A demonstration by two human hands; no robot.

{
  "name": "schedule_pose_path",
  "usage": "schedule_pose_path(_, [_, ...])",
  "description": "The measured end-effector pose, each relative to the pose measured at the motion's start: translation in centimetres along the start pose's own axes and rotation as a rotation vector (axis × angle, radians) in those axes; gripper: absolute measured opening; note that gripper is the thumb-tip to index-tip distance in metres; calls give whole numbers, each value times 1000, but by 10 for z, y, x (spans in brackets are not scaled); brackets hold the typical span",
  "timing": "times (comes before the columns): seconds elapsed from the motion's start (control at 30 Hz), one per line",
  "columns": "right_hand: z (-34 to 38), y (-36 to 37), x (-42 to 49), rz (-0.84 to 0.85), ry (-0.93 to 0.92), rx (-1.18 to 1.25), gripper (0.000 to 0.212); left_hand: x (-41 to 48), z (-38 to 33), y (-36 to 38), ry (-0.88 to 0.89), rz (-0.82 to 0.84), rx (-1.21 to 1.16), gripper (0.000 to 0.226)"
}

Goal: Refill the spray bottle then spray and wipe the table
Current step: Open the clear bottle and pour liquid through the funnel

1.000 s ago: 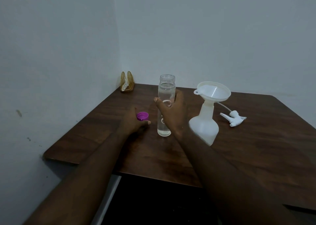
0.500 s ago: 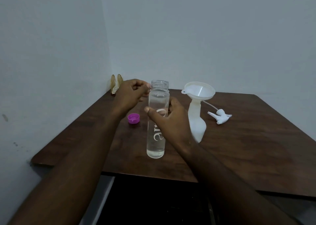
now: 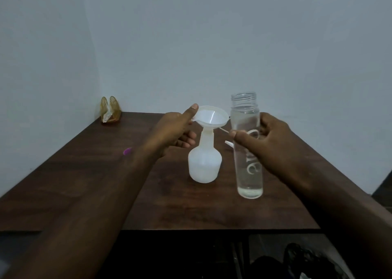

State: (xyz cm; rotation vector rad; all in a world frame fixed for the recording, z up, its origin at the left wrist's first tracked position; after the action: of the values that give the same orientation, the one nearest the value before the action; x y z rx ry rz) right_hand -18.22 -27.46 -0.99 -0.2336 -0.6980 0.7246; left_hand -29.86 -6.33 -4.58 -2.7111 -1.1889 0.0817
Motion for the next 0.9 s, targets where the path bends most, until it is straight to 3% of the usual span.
schedule_pose_path(0.17, [-17, -31, 27, 45, 0, -158, 62, 5, -4, 7, 38, -12, -126, 40])
schedule_pose_path(0.47, [-25, -28, 60, 229, -128, -384, 29, 8, -8, 3, 96, 9, -203, 21])
schedule_pose_path(0.9, [-20, -23, 73, 353, -188, -423, 33, 6, -17, 4, 212, 23, -198, 18])
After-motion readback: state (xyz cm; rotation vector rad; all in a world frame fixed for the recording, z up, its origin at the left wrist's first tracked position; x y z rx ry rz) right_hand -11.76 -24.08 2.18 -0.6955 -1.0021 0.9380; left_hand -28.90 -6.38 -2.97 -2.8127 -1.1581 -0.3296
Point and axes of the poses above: each hand's wrist, its own x-axis towards the middle knuckle, its own y-axis out of the palm, z = x × y, the point moved 7 cm from there along x, towards the middle knuckle, and after that the axes turned 2 degrees about -y, right-handed, at the moved point
